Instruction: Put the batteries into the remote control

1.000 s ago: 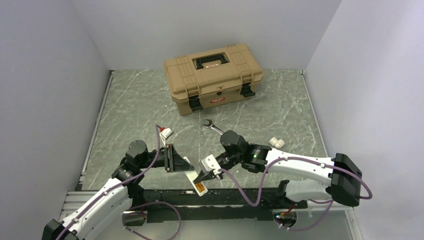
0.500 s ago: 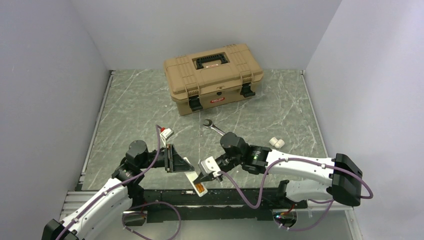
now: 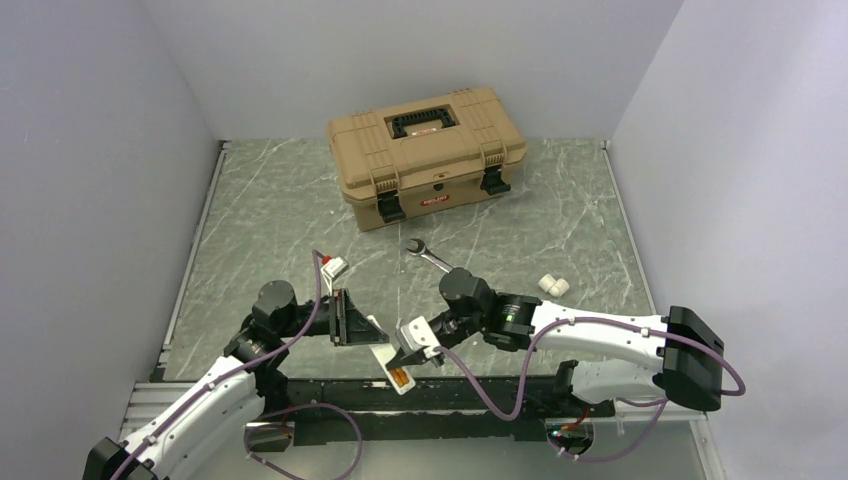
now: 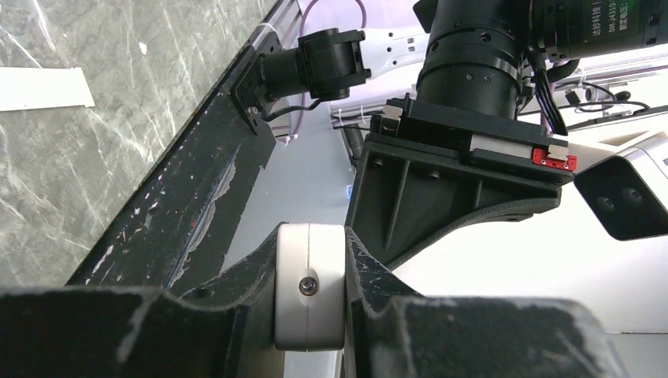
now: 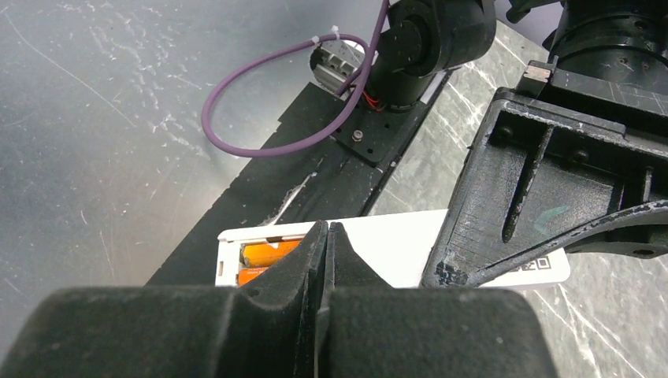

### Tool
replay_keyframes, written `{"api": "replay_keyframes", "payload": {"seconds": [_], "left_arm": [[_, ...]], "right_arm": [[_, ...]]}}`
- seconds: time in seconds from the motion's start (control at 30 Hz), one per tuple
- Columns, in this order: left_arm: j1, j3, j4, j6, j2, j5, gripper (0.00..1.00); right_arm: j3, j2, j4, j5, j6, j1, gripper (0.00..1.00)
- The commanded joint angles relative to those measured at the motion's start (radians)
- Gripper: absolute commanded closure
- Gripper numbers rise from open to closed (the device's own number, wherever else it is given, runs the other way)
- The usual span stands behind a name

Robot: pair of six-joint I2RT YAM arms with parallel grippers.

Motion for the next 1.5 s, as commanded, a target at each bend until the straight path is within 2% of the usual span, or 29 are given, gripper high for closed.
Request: {"api": "replay_keyframes", "payload": {"seconds": [0.0,0.37,0.7,0.87,1.03,1.47], "left_arm": [[0.014,0.037,0.133,-0.042,-0.002,-0.032,1.00],[0.013,0.029,0.139,-0.047,-0.003,-0.033,1.00],[0.013,0.020,0.189,-0.075,0.008,-0.029,1.00],[0.014,0.020,0.186,-0.071,0.011,-0.029,1.00],[0.014,0.013,0.189,-0.076,0.007,-0.032,1.00],[0.014,0.003,0.220,-0.092,0.012,-0.031,1.00]], "right_arm": [[-0.045,0.030,-0.166,-0.075,0.026,0.041,0.98],[-0.063,0.016,-0.190,-0.024,0.035,0.063,0.98],[-0.095,-0.020,-0.213,0.041,0.045,0.073,0.86],[-0.100,-0.030,-0.207,0.051,0.051,0.076,0.84],[-0.114,-0.051,-0.192,0.064,0.070,0.078,0.84],[-0.189,-0.094,-0.094,0.217,0.145,0.142,0.78]]}}
